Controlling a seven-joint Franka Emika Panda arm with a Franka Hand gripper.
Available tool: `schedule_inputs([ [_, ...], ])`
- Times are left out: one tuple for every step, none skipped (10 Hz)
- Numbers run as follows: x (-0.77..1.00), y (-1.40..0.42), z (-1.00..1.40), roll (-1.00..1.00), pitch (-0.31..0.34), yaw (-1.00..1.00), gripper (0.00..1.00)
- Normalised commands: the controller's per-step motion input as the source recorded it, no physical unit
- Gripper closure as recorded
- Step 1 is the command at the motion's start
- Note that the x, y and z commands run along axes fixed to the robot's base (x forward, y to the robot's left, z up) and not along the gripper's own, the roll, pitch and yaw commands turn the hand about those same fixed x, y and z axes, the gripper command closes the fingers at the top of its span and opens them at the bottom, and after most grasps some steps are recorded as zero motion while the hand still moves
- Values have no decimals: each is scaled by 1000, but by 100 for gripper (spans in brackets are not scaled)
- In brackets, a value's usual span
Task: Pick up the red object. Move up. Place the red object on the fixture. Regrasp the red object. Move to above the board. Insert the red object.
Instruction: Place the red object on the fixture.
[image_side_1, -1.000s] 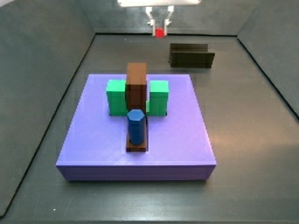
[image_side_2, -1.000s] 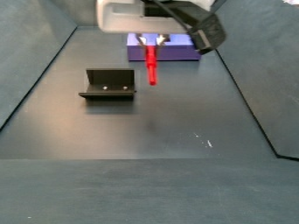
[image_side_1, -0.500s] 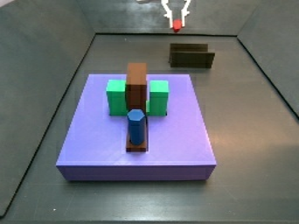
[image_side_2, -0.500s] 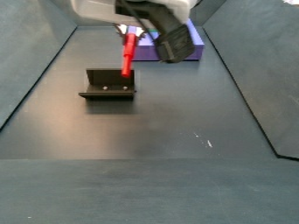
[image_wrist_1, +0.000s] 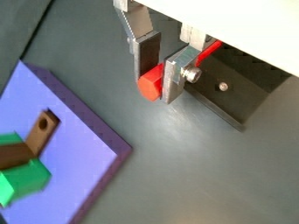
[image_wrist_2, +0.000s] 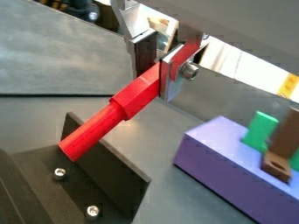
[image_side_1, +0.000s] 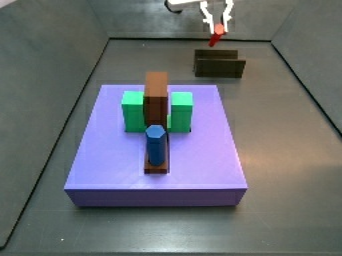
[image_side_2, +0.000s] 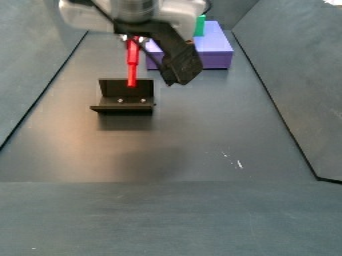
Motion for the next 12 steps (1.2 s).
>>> schedule_inputs([
  [277,0,-300,-126,-69,131,100],
  [151,0,-531,-149,-311,0,100],
  [57,0,-340,-49,-183,9,100],
  [40,20,-251,23,-29,63,100],
  [80,80,-271,183,-6,60,100],
  [203,123,-203,326,0,9,100],
  [257,123,-151,374,51,0,100],
  [174,66,-180,257,0,0,100],
  [34,0,-140,140,0,0,100],
  [0,0,-120,134,0,0,100],
  [0,0,-94,134,0,0,100],
  [0,0,0,9,0,0,100],
])
